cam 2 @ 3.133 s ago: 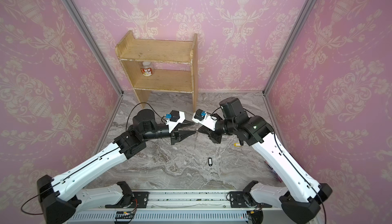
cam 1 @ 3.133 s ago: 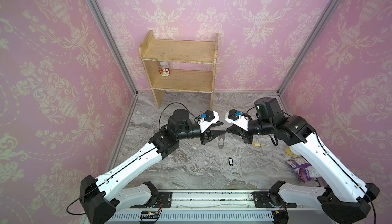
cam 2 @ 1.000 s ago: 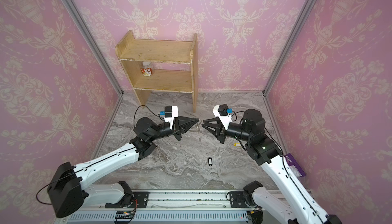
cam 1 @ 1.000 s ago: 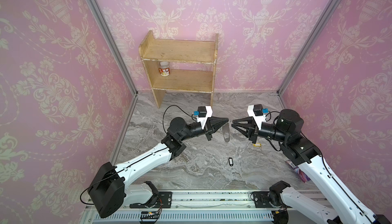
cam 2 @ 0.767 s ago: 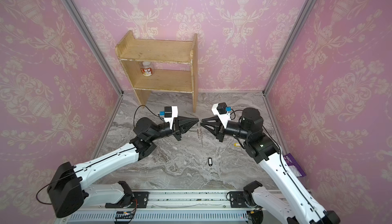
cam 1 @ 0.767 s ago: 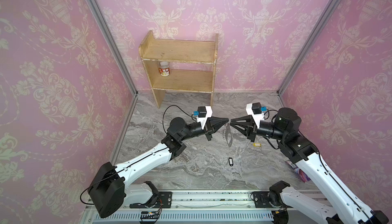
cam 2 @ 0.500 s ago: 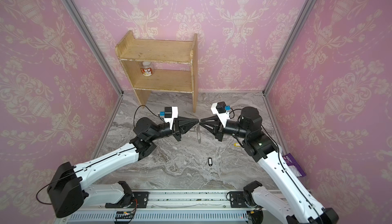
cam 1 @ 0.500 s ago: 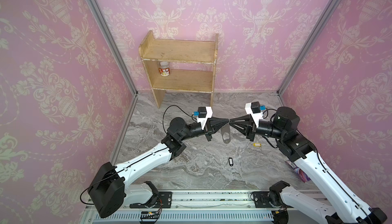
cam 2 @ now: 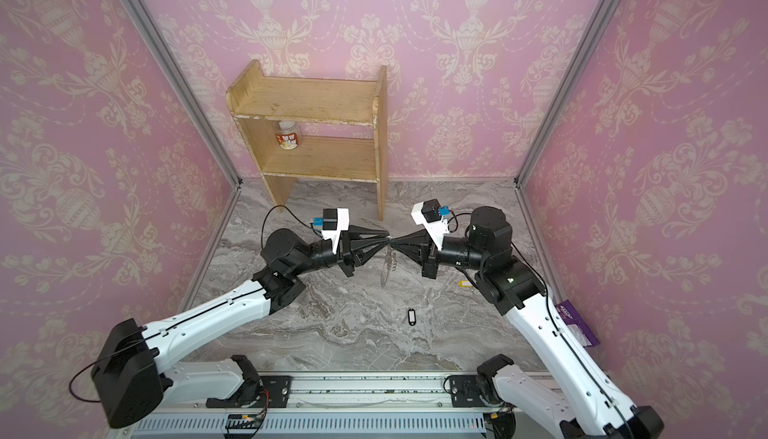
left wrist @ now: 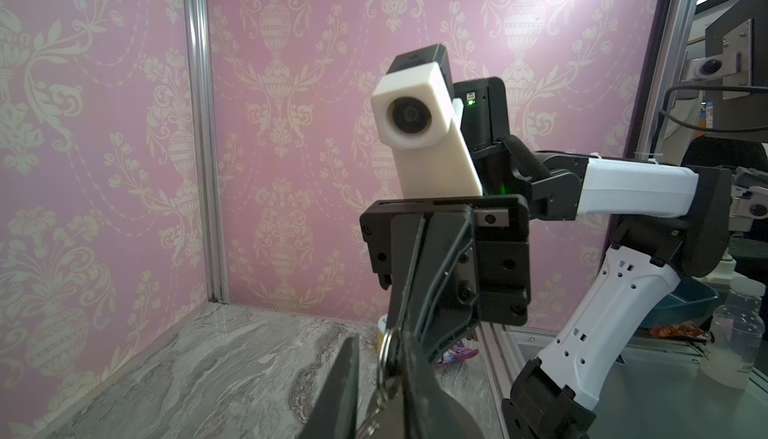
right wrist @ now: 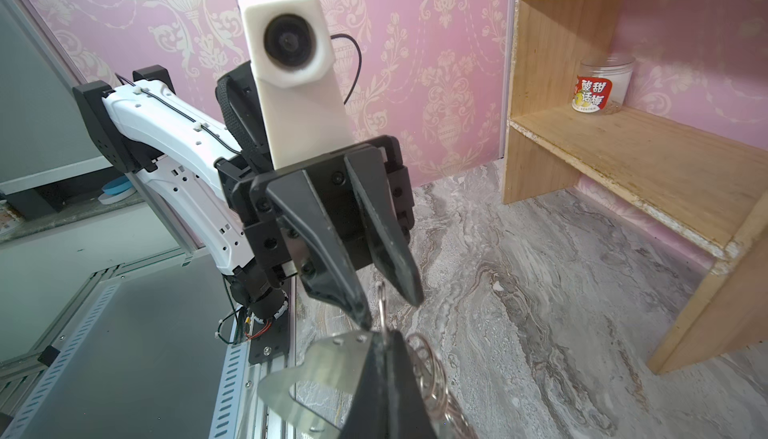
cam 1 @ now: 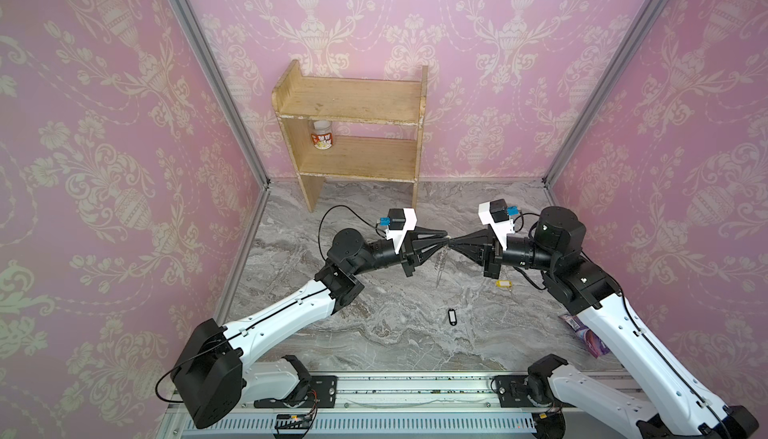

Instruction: Put the keys on the keyring

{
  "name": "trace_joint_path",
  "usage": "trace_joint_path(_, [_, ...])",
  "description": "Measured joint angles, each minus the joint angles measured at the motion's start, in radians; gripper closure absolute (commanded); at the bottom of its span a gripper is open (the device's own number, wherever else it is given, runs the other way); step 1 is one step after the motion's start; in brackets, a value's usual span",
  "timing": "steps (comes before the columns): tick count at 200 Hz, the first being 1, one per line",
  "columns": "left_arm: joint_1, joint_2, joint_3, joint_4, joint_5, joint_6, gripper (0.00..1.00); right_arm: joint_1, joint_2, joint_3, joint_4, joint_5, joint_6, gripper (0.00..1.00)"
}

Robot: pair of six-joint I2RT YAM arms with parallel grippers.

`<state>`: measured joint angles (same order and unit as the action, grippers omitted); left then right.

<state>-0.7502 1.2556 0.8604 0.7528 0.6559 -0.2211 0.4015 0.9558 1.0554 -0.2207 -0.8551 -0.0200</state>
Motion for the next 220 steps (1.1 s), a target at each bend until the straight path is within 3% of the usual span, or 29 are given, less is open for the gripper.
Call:
trace_joint_path(95, [0.0,-0.081,0.134,-0.431,0.021,0.119,0.59,0.0,0.084,0.216,-0.328,0.005,-0.224,1.0])
trace_joint_path(146, [0.0,-0.069,0.147,-0.473,0.043,0.129,0.63,0.0,0.085,0.217,-0.379,0.006,-0.251,1.0])
trace_joint_path(220, [0.0,-0.048,0.157,-0.462,0.073,0.117,0.81,0.0,0.085,0.22,-0.391,0.006,-0.268,1.0])
